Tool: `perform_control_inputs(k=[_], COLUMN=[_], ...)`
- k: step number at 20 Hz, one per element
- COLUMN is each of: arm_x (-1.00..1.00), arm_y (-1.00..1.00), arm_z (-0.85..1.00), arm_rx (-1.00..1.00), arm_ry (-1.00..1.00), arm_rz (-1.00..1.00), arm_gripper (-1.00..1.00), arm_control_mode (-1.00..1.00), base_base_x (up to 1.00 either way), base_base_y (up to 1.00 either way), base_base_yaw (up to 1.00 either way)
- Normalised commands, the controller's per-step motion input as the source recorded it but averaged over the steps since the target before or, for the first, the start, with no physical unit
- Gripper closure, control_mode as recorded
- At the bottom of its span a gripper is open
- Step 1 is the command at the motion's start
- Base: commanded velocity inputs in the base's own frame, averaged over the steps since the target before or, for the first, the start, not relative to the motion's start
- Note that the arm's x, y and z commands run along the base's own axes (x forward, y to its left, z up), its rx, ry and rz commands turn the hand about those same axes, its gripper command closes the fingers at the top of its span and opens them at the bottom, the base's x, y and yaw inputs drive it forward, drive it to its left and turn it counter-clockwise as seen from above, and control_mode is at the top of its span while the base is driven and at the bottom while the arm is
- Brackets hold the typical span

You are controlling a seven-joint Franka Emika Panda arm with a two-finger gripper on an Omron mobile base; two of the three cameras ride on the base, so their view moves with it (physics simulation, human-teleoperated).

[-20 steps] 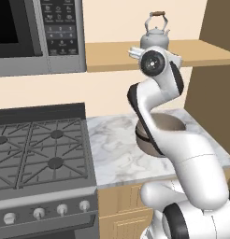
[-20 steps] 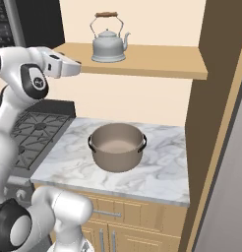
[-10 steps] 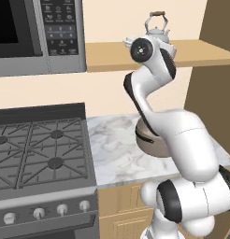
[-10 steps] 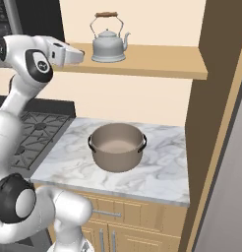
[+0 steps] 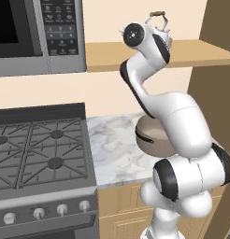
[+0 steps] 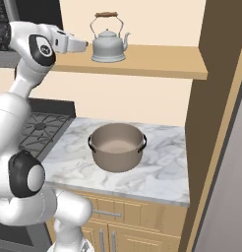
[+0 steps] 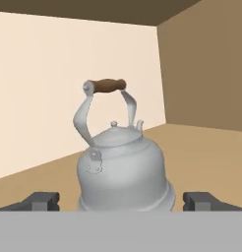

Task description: Pick the kettle from the cabinet and place it on a stove burner. Then pick the pot from the counter and place it on another stove burner. Finally, turn both burners on.

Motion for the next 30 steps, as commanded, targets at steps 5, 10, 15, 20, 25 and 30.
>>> perform_control_inputs(k=[5,10,15,20,25,30], arm_x=[0.34,0.31,0.29,0.26,0.22,0.19], arm_y=[0.0,0.0,0.0,0.0,-0.06,-0.14], arm_z=[0.2,0.2,0.14,0.08,0.0,0.0], arm_rx=[0.0,0.0,0.0,0.0,0.0,0.0], arm_ry=[0.04,0.03,0.02,0.0,0.0,0.0], arm_rz=[-0.04,-0.04,-0.03,-0.03,-0.05,-0.05], arm_gripper=[-1.0,-1.0,-1.0,-1.0,-1.0,-1.0], arm_control_mode=[-1.0,-1.0,-1.0,-1.0,-1.0,-1.0], base_base_x=[0.0,0.0,0.0,0.0,0.0,0.0], base_base_y=[0.0,0.0,0.0,0.0,0.0,0.0], base_base_yaw=[0.0,0.0,0.0,0.0,0.0,0.0])
